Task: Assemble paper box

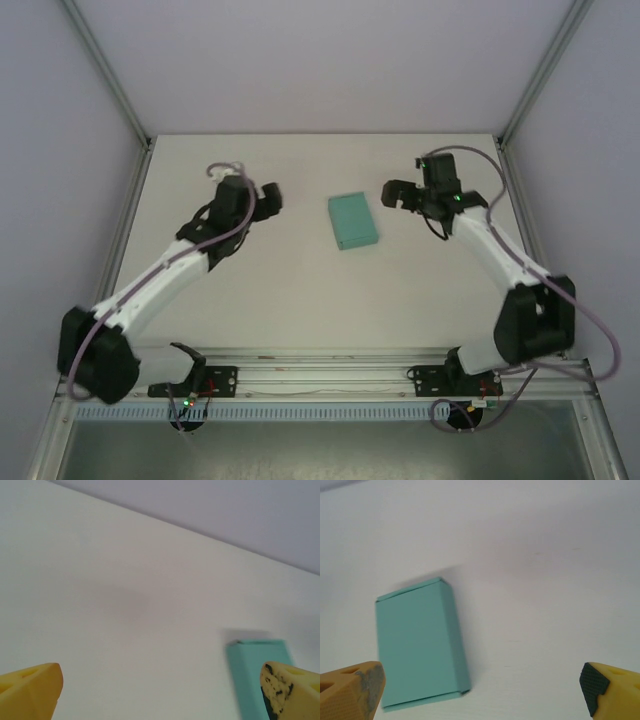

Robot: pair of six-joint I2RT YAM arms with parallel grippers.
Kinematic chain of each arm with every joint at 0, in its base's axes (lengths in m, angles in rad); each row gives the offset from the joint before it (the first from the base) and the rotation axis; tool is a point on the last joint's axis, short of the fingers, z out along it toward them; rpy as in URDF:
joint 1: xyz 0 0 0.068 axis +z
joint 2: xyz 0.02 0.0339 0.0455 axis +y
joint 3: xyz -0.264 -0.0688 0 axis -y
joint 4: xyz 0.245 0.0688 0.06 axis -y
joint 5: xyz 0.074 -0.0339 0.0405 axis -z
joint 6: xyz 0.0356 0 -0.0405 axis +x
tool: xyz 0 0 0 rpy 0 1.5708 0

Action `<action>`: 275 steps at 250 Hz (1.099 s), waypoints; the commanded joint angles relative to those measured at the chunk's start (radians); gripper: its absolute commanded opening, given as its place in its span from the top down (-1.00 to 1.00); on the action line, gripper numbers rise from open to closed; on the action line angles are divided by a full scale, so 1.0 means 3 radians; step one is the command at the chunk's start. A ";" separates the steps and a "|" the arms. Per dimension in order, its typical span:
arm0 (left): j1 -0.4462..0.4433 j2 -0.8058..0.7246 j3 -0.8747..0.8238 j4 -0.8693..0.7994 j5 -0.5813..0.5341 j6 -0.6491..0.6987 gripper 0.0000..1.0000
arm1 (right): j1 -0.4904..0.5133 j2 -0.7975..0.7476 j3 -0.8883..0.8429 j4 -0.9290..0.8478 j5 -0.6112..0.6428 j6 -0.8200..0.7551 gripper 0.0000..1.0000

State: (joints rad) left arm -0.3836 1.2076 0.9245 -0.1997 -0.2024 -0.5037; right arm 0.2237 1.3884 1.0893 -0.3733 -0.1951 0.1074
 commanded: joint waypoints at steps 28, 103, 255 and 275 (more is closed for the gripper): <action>0.0417 -0.0613 -0.1191 0.0872 -0.0663 0.0891 -1.00 | -0.0277 -0.0762 -0.1394 0.1371 0.0782 -0.0090 -1.00; 0.0709 -0.0791 -0.2157 0.2435 -0.0544 0.1612 -1.00 | -0.0511 -0.0723 -0.2490 0.3241 0.1210 -0.0435 -1.00; 0.1489 0.1321 -0.2574 0.5583 0.0407 0.1498 -1.00 | -0.0868 0.0383 -0.2332 0.4035 0.0566 -0.0224 -1.00; 0.1493 0.0785 -0.2261 0.4140 0.0415 0.1347 -1.00 | -0.0865 0.0364 -0.2311 0.3966 0.0565 -0.0230 -0.99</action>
State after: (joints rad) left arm 0.0532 1.5291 0.1886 1.1580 -0.1280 -0.0696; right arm -0.0334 1.5082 0.3897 0.8452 -0.0124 0.0292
